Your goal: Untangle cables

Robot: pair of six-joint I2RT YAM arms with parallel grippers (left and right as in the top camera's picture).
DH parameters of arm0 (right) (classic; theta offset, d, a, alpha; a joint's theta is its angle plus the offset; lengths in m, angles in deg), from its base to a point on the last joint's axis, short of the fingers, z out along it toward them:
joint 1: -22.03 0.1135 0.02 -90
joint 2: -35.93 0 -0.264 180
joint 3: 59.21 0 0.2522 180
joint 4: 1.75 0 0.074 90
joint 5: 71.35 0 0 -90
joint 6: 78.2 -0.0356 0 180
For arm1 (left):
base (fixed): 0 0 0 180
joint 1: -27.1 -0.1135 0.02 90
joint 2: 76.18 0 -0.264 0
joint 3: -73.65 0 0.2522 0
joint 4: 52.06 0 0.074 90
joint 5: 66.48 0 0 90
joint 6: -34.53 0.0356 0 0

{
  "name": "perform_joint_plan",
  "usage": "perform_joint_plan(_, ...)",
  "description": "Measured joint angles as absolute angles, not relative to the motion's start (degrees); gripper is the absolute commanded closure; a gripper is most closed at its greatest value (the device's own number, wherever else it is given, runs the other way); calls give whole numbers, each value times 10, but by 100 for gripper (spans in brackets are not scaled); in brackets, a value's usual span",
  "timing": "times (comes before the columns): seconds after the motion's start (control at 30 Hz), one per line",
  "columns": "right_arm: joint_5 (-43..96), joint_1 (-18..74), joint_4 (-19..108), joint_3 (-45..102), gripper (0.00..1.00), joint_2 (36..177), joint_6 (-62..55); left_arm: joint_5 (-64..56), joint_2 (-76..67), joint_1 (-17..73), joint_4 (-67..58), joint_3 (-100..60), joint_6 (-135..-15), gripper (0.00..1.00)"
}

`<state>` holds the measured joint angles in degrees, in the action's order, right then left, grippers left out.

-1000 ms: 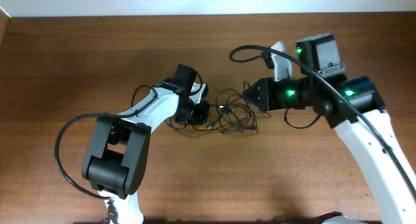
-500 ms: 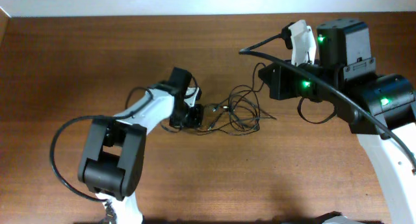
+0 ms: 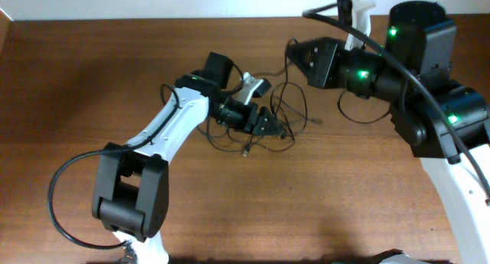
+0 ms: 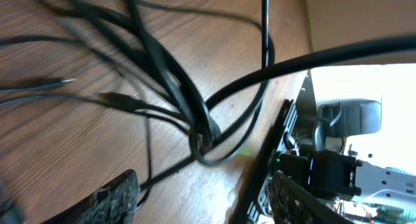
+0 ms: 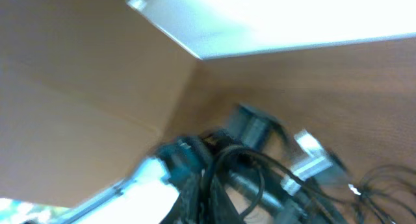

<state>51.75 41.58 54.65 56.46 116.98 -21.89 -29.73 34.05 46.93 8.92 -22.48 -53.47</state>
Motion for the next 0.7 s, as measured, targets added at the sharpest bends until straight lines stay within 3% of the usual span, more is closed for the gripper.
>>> perform_joint_plan(0.03,539,416,527,565,96,1170,-225,-296,341,479,80,-225,-535,38)
perform_joint_plan(0.2,634,416,477,565,96,1170,-236,-232,341,488,52,-225,-577,83)
perform_joint_plan(0.27,641,416,475,565,96,1170,-238,-192,341,488,57,-225,-592,93)
perform_joint_plan(0.5,640,416,460,564,96,1177,-239,3,328,488,73,-185,-620,93)
perform_joint_plan(0.7,635,342,535,568,96,1172,-229,81,327,475,79,-137,-631,83)
